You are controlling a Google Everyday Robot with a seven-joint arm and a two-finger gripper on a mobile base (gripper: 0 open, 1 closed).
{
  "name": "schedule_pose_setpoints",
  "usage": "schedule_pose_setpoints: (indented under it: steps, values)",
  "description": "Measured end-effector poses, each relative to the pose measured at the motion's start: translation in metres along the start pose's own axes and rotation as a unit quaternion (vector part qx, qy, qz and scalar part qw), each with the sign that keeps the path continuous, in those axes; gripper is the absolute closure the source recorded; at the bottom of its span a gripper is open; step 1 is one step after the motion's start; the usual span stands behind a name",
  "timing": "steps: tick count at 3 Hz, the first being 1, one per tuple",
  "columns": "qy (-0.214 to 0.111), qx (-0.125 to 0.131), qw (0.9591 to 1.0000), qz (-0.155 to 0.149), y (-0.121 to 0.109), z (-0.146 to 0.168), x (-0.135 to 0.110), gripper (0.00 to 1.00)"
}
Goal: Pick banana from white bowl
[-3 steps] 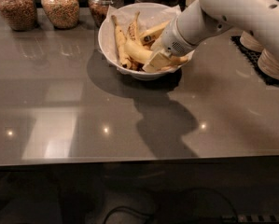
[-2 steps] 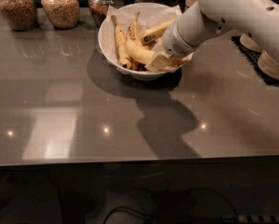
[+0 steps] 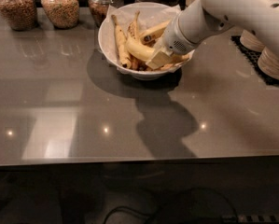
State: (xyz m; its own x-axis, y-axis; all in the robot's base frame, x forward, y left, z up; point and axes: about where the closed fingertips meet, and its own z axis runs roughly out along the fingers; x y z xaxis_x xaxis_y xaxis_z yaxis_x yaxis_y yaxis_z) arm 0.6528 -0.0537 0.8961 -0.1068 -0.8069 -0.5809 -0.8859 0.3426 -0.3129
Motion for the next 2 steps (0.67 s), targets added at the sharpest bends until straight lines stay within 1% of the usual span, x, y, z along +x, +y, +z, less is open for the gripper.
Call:
schedule_pose_setpoints:
  steps: [1, 2]
  values:
    - [-0.013, 0.004, 0.9998, -0.015, -0.002, -0.015, -0.016, 1.00]
    - [-0.029, -0.006, 0.9994, -0.021, 0.001, -0.034, -0.028, 1.00]
